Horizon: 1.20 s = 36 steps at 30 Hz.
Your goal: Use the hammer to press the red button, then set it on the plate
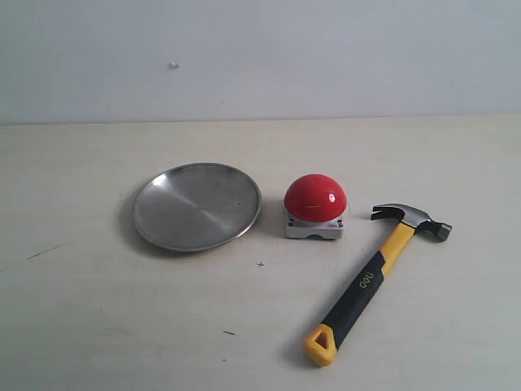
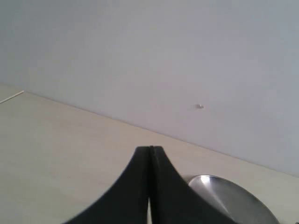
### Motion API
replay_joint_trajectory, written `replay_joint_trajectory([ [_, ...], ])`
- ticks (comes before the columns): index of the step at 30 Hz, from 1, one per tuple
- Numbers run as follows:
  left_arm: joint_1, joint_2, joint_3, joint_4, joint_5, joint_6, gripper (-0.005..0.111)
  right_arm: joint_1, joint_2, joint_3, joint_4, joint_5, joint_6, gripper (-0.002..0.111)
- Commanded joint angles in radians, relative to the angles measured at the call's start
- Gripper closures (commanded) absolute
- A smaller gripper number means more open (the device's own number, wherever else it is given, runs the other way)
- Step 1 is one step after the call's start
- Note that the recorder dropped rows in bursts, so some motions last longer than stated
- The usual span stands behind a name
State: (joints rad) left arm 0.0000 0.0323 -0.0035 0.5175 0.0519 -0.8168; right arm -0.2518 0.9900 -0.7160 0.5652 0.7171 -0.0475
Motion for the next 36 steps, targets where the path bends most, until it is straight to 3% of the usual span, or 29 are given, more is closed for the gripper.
replay_joint_trajectory([
  [1,0.001,-0.008,0.004,0.002,-0.003,-0.002,0.107,0.135,0.07,0.001,-0.112,-0.12,0.123,0.108],
  [12,0.001,-0.008,0.004,0.002,-0.003,-0.002,0.107,0.47,0.216,0.001,-0.718,-0.187,0.796,0.108],
  [15,0.001,-0.008,0.004,0.002,-0.003,-0.002,0.107,0.582,0.351,-0.001,-0.901,-0.19,1.02,0.108],
  [17,0.001,-0.008,0.004,0.002,-0.003,-0.002,0.107,0.612,0.419,-0.018,-0.898,-0.182,1.035,0.108],
  [20,0.001,-0.008,0.004,0.002,-0.003,-0.002,0.107,0.617,0.457,-0.04,-0.688,-0.201,1.004,0.108],
  [32,0.001,-0.008,0.004,0.002,-0.003,-0.002,0.107,0.617,0.451,-0.04,-0.58,-0.241,1.044,0.108],
  [36,0.001,-0.008,0.004,0.002,-0.003,-0.002,0.107,0.617,0.451,-0.04,-0.467,-0.266,1.044,0.108],
])
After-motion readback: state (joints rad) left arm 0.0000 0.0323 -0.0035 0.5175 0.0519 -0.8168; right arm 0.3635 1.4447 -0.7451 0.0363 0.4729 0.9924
